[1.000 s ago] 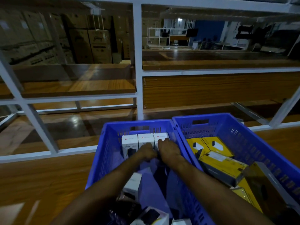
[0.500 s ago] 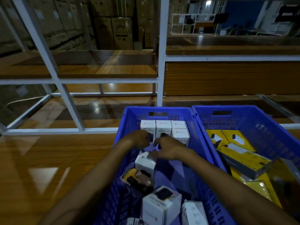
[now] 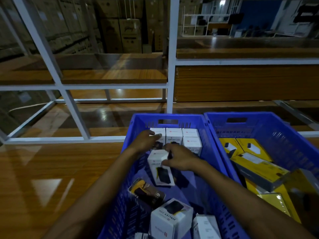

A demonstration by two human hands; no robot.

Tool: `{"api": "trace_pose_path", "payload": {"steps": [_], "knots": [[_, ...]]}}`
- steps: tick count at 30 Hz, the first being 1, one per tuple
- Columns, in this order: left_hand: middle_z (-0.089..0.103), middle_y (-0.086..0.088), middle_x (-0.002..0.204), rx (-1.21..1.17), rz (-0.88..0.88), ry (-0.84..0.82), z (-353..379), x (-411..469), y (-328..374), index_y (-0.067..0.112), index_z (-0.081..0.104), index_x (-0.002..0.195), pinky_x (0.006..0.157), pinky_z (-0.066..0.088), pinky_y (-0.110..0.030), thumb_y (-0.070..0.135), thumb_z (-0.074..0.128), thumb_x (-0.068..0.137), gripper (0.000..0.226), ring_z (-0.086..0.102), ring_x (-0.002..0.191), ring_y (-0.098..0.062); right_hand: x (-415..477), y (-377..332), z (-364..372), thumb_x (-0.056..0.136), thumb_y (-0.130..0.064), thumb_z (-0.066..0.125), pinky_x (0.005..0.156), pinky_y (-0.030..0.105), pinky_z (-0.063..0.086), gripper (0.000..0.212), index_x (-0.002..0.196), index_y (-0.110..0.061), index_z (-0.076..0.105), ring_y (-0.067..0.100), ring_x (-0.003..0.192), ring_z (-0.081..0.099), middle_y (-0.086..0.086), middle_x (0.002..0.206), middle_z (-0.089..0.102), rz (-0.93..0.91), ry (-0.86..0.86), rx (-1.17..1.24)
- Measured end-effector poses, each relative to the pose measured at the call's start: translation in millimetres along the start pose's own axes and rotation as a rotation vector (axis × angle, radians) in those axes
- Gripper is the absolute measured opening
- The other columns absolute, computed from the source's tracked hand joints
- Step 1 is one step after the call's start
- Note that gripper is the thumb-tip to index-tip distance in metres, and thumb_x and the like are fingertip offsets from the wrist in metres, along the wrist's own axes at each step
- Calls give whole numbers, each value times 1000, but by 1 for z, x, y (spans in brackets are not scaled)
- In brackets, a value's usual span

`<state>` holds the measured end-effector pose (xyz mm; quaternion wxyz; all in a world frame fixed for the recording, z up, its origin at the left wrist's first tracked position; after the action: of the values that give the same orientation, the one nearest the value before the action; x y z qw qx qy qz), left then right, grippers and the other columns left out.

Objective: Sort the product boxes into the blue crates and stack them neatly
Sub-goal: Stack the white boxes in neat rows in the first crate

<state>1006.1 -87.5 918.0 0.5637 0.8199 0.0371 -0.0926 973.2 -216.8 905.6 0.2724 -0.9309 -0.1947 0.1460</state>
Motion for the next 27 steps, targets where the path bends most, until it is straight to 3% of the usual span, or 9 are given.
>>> {"api": "trace_pose_path", "payload": {"steps": [3,6,8,10,14,17,20,25,27], "knots": [[65,-11,94,-208,0,54,-7,-5,7,16,64,93,63,45,-28,39,53,99,26,61,75,-18,4,18,-22,84,-36,68,77,29,47,39,122,-27,60,16,95,61,-6,104,62,60,141,219],[70,-5,99,-341,24,44,-7,-9,13,20,66,98,67,47,-30,45,54,97,28,64,84,-17,5,27,-36,87,-31,65,77,29,50,21,106,-23,67,19,91,65,-1,99,68,85,260,572],[74,-5,97,-403,24,-39,2,-10,14,18,70,102,67,48,-31,44,56,96,29,67,81,-16,2,25,-45,94,-18,59,61,20,50,8,92,-13,64,14,73,66,3,82,68,87,313,844],[74,-8,101,-425,47,-137,11,-15,19,17,71,101,74,51,-34,35,59,95,22,69,85,-19,-1,26,-50,97,-13,54,46,15,44,16,82,-12,59,8,52,60,-3,62,62,105,345,1027],[73,-12,113,-411,49,-220,23,-20,25,12,68,116,93,53,-45,19,64,92,25,70,103,-29,-3,34,-55,96,-24,57,48,18,44,12,89,-17,64,12,55,59,-1,68,68,132,421,1131],[73,-14,112,-460,56,-127,15,-17,23,7,65,120,94,53,-48,19,69,90,32,70,104,-32,-1,42,-54,94,-40,58,56,25,47,23,104,-21,65,16,71,65,4,94,76,167,451,1167],[71,-16,116,-507,103,-39,5,-13,23,6,60,125,94,53,-51,22,78,81,49,69,105,-35,1,42,-51,92,-49,59,63,28,50,32,111,-24,66,19,79,67,5,104,76,188,412,1210],[71,-12,118,-553,149,-15,3,-16,30,10,55,128,98,51,-53,11,70,86,45,69,108,-31,0,24,-48,95,-34,59,59,23,51,25,108,-16,71,17,75,66,1,90,76,88,314,1193],[68,-14,123,-625,135,-67,6,-18,32,8,54,132,99,50,-53,9,61,92,40,66,113,-33,-4,18,-53,94,-21,63,60,21,53,21,114,-18,67,14,83,70,-4,97,75,-9,337,1144]]}}
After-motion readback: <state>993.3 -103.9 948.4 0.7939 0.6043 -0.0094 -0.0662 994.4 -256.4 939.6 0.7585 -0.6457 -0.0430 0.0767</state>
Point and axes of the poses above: each hand's wrist, its own x-axis towards the middle knuckle, its own z-axis out of the palm, y = z × x, the point moved 9 cm from there along x, towards the middle knuckle
